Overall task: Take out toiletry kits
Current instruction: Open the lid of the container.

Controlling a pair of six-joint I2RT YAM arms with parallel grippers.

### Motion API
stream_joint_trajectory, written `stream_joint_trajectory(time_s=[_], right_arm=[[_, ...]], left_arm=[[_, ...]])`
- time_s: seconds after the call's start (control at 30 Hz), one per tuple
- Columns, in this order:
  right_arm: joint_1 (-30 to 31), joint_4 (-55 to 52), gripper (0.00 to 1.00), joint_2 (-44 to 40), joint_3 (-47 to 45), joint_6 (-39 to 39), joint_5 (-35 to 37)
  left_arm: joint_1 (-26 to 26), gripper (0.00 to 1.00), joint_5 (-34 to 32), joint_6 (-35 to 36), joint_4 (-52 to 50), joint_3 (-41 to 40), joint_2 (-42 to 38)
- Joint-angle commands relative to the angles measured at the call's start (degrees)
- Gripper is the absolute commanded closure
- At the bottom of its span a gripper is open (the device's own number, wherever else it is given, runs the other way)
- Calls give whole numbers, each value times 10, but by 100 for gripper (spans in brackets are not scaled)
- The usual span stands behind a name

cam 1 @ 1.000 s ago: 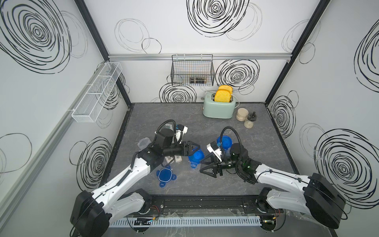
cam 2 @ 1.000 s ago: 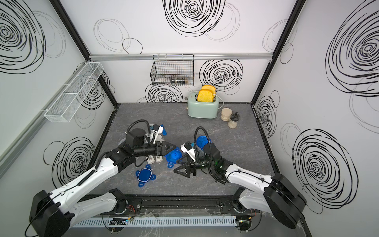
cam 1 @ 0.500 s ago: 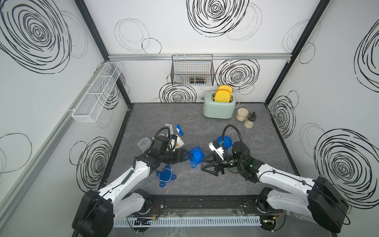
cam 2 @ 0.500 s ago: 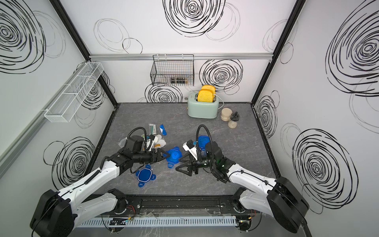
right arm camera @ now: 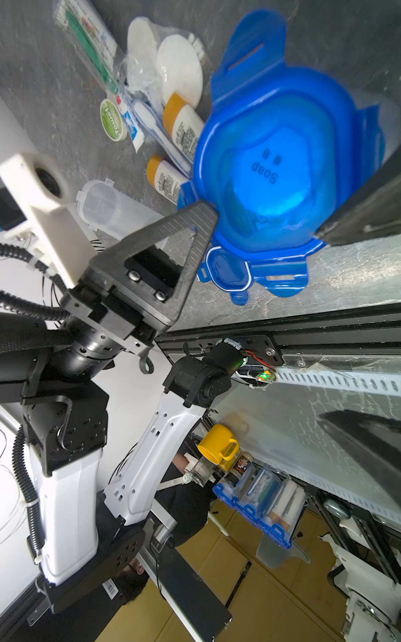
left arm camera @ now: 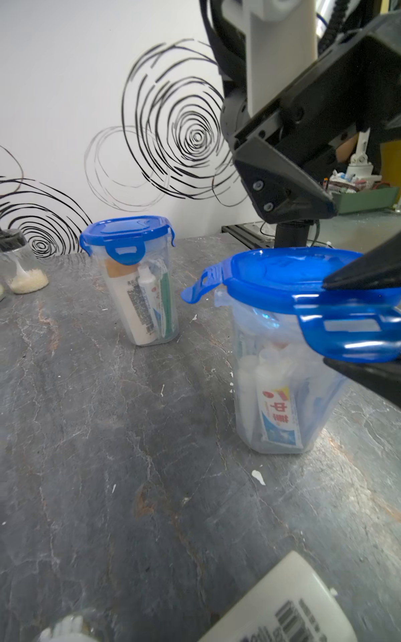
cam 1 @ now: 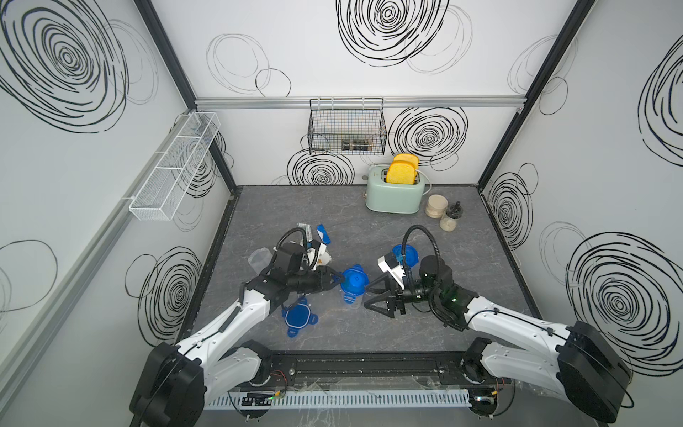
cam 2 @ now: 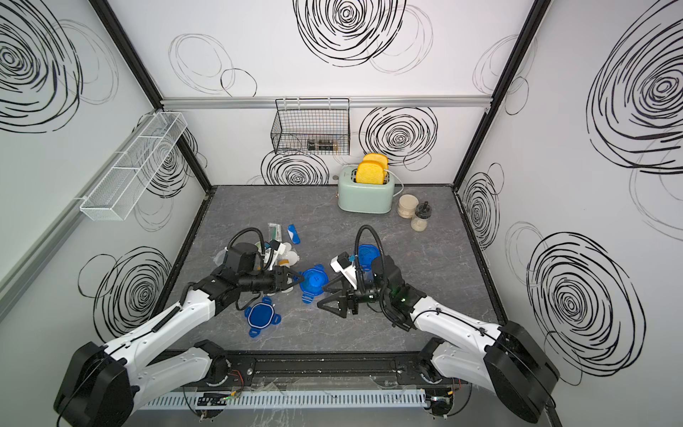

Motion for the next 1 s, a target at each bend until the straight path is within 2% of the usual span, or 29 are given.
stream_joint_trajectory(time_s=[0.0,0.13,0.6,0.97], right_arm=[[-1,0,23,-2,-11,-4,2],[-1,3,23,-1,-15,-3,2],[-1,-1,23,5,-14,-7,4],[-1,-2,23,-14,-19,-6,12]], left_arm=[[4,72,-10,23,-17,18,-6],[3,79,-11,28,-24,26,-10],[-5,86,-10,47,-69,70,-25],[-58,92,-15,74,-63,109,-24]])
